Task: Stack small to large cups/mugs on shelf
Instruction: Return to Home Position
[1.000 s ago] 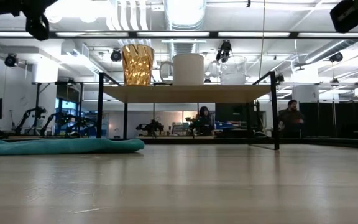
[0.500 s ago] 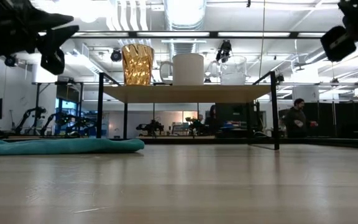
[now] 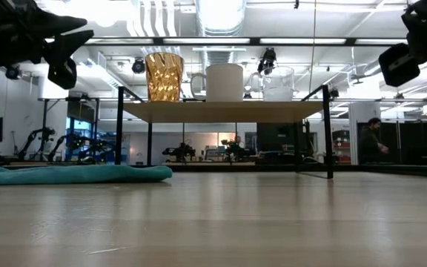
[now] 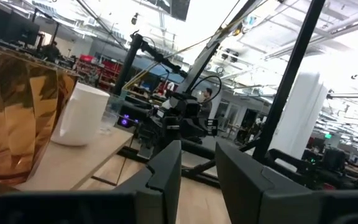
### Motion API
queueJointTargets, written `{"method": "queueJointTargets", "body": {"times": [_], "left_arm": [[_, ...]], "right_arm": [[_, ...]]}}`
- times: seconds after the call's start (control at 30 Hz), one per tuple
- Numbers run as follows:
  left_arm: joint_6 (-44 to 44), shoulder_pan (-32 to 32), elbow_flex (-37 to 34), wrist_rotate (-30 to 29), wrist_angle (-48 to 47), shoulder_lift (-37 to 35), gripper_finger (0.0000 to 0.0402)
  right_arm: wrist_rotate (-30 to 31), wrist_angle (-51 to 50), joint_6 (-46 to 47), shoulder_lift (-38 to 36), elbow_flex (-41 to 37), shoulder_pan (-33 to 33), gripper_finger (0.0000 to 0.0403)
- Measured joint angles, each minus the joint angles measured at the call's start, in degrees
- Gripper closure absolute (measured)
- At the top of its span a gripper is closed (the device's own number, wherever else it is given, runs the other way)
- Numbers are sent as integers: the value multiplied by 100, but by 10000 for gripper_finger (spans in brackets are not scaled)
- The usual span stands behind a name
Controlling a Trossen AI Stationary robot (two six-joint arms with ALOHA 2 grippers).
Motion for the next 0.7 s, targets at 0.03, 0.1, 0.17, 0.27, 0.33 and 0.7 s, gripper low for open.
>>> {"method": "queueJointTargets", "body": {"times": [0.03, 0.1, 0.17, 0.27, 0.33, 0.7], "left_arm": [[3, 0, 0, -1, -36, 2, 316], [2, 0, -2, -1, -171, 5, 316], [1, 0, -2, -3, -228, 9, 316], [-18, 0, -4, -3, -236, 15, 316], [-43, 0, -7, -3, -230, 13, 316], [-45, 0, -11, -12, -228, 20, 316]], "right_arm": [[1, -29, -5, 0, 0, 1, 349], [25, -142, -10, 2, -1, 1, 349], [43, -229, -15, 4, -2, 0, 349], [45, -330, 57, 10, -2, 1, 349], [45, -334, 192, 13, -2, 1, 349], [45, -340, 395, 13, -2, 1, 349]]}}
